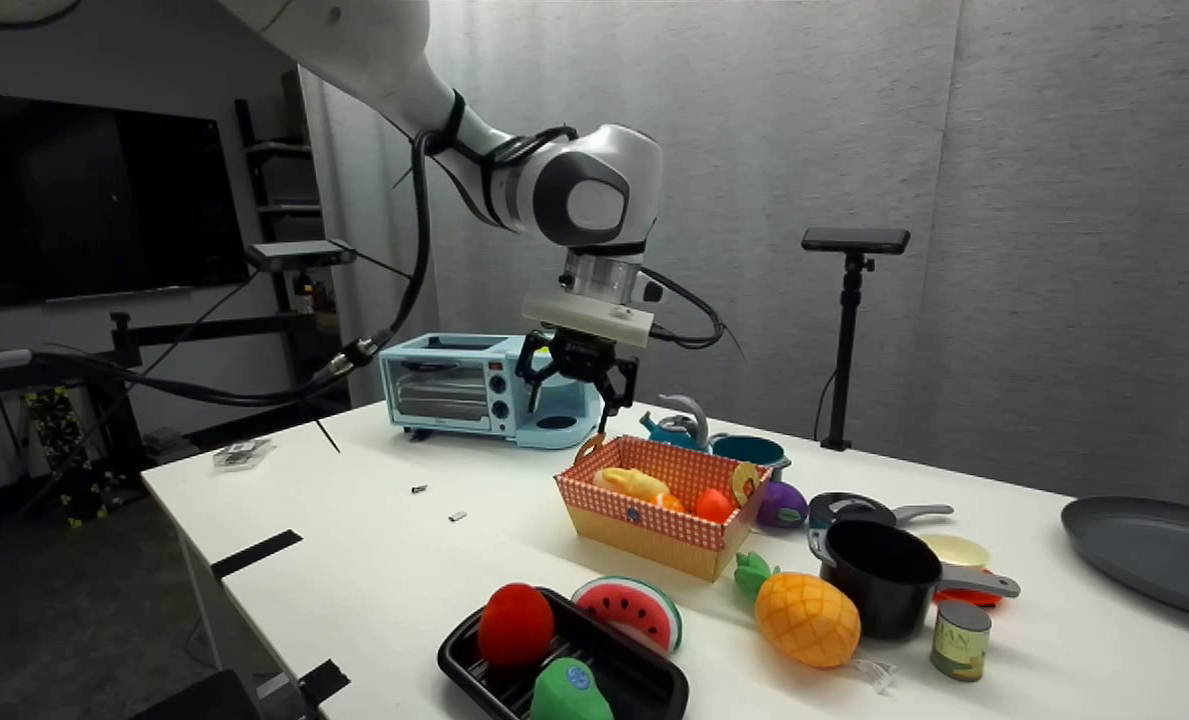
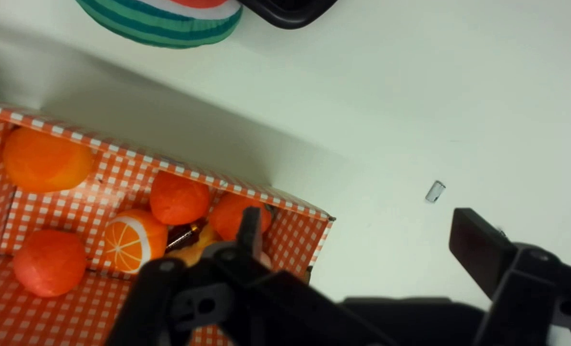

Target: Remove the banana toy from the basket and put it on the table

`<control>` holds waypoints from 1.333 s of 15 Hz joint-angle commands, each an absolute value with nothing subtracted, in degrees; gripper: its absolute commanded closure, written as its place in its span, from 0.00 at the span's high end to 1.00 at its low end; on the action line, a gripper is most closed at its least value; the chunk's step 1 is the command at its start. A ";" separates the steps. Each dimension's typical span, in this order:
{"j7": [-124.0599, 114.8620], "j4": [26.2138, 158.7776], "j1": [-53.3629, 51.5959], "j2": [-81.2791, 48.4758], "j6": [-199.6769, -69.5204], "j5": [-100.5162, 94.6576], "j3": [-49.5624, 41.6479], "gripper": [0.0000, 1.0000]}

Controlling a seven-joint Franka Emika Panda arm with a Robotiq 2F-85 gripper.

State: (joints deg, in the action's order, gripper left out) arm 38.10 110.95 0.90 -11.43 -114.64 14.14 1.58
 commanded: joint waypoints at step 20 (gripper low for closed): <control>36.33 104.89 4.08 -16.76 -111.26 17.98 2.31 1.00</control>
State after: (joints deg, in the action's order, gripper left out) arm 35.87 103.31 3.29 -17.54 -109.91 18.17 1.64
